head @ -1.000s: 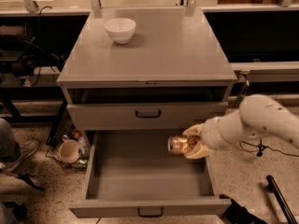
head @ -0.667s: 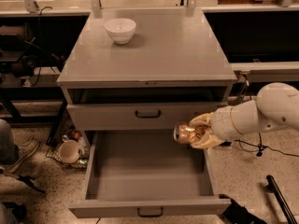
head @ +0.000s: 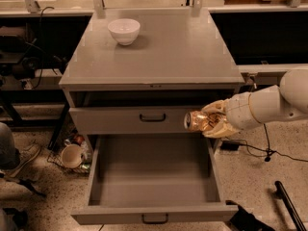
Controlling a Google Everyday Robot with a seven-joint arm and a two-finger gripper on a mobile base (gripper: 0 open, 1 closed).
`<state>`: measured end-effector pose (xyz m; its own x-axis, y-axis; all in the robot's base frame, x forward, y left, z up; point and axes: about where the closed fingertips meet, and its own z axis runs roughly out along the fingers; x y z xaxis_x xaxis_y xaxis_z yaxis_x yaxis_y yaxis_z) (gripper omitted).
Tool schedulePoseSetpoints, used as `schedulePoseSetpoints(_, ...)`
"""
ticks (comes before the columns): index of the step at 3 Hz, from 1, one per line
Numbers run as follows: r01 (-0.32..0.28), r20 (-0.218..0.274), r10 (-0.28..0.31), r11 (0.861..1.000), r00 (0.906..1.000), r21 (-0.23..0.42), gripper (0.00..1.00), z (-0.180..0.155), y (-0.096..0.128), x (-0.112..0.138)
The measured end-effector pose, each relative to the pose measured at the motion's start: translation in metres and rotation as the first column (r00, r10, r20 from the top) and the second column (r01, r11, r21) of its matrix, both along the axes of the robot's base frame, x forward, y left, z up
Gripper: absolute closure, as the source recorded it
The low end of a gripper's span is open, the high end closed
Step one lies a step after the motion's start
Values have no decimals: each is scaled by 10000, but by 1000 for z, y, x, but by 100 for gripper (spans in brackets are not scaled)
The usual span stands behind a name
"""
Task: Pick orange can from middle drawer and place on counter
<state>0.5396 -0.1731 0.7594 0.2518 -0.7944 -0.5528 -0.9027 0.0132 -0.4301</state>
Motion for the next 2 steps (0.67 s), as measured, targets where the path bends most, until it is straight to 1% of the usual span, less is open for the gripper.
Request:
schedulePoseSetpoints(1, 23, 555, -21, 10000, 9985, -36, 100, 33, -4, 10)
schedulePoseSetpoints(2, 102, 1952, -43, 9995, 9808, -290, 100, 120, -20, 24)
